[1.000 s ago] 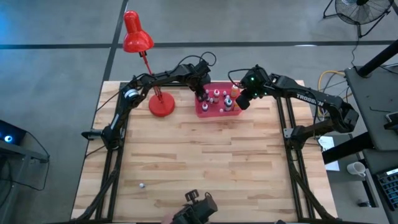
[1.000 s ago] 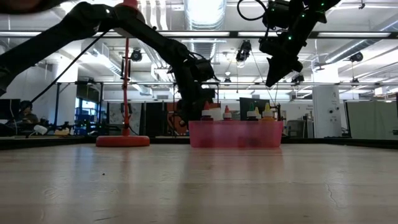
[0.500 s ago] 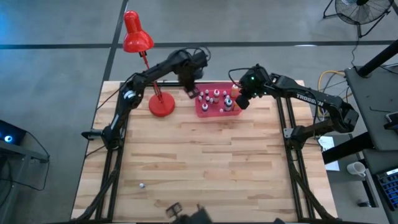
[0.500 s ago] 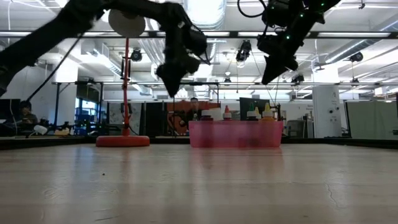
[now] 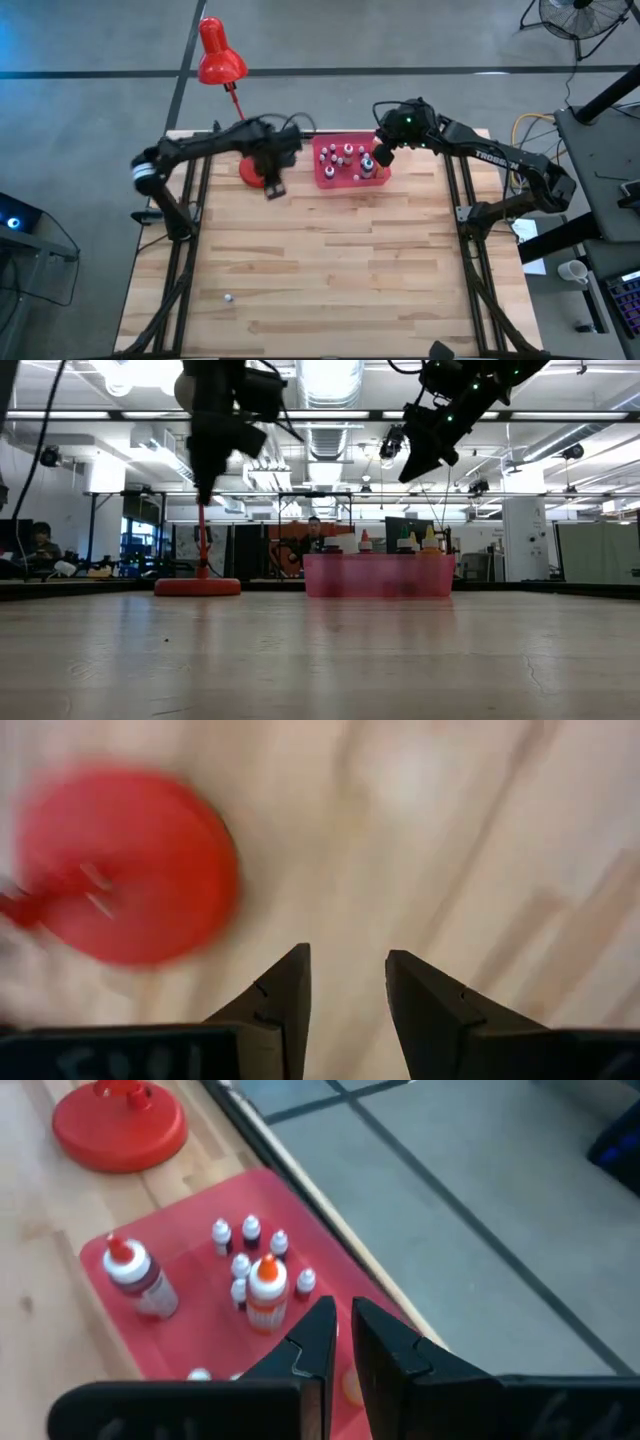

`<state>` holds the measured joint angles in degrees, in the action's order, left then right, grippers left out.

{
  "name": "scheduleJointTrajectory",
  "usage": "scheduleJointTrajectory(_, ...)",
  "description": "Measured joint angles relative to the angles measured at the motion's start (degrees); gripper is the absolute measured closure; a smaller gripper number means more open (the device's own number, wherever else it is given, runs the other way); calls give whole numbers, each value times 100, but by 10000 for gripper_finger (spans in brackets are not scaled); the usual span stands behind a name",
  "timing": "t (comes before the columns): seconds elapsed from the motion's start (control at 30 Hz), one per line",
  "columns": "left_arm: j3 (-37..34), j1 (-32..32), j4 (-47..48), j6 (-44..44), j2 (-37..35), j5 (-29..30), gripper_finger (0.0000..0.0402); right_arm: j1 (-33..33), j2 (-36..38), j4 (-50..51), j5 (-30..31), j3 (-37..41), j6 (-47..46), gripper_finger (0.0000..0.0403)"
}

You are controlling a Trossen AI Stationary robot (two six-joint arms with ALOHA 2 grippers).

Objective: Pick & Place food coloring
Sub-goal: Put the small blue food coloring bottle into the red bin

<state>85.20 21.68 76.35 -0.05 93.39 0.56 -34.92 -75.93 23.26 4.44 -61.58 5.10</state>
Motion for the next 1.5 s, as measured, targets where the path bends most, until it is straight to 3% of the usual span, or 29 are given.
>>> scheduleJointTrajectory(0.23, -1483, -977, -25, -1382, -1037, -697, 298, 0, -416, -245, -196, 2, 121, 374)
scheduleJointTrajectory(0.7, -2271, -3804, -528, -2872, -1884, -1612, 298, 4, -950, -1114, -495, 0, 769, 374)
scheduleJointTrajectory(0.9, -2389, -5067, -1393, -2927, -1706, -1598, 298, 2, -941, -1208, -491, -27, 844, 374)
scheduleJointTrajectory(1.03, -2501, -5664, -1401, -3317, -1547, -1464, 298, 4, -937, -1208, -491, -56, 841, 374)
scheduleJointTrajectory(1.23, -2591, -6039, -1527, -4379, -1454, -1367, 298, 4, -933, -1351, -488, -66, 841, 374)
scheduleJointTrajectory(1.5, -2649, -6406, -2136, -4688, -1247, -856, 298, 4, -933, -1462, -482, -66, 405, 374)
